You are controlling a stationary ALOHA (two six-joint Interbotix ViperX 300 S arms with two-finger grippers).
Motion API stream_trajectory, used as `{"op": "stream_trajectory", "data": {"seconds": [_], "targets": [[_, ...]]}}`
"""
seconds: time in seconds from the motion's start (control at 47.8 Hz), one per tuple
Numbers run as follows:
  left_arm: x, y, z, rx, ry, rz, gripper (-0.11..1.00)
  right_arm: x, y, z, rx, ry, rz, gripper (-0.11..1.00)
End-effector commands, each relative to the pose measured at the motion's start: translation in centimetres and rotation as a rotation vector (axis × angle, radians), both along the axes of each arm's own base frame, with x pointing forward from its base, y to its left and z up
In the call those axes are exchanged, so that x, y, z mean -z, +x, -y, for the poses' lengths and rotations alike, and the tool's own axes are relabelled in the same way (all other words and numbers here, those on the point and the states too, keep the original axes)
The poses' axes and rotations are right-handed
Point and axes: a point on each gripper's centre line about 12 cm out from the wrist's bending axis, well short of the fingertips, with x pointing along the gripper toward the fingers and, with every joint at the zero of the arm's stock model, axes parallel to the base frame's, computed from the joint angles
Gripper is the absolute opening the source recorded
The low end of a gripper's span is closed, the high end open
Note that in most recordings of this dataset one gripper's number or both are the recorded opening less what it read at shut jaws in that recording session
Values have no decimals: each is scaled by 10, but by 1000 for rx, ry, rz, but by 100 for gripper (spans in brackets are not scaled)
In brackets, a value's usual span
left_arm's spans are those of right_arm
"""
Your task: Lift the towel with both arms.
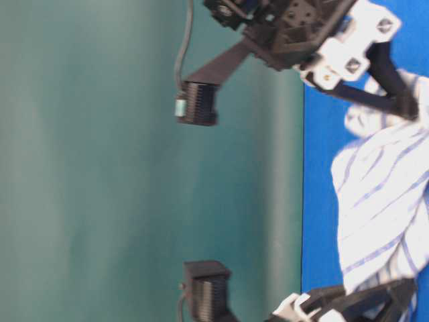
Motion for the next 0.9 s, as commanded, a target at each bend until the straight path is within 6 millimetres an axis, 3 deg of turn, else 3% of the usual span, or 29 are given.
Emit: {"op": "stream_trajectory", "data": {"seconds": [0.0,0.398,0.879], "targets": [[-36,6,0,-20,-18,67,9,-37,1,0,4,-8,69,8],[-129,-9,2,-27,-39,115,9,-158,-33,5,25,-79,193,8],[-260,-25,5,-13,-26,236,9,-283,-71,14,54,-213,338,8]]}}
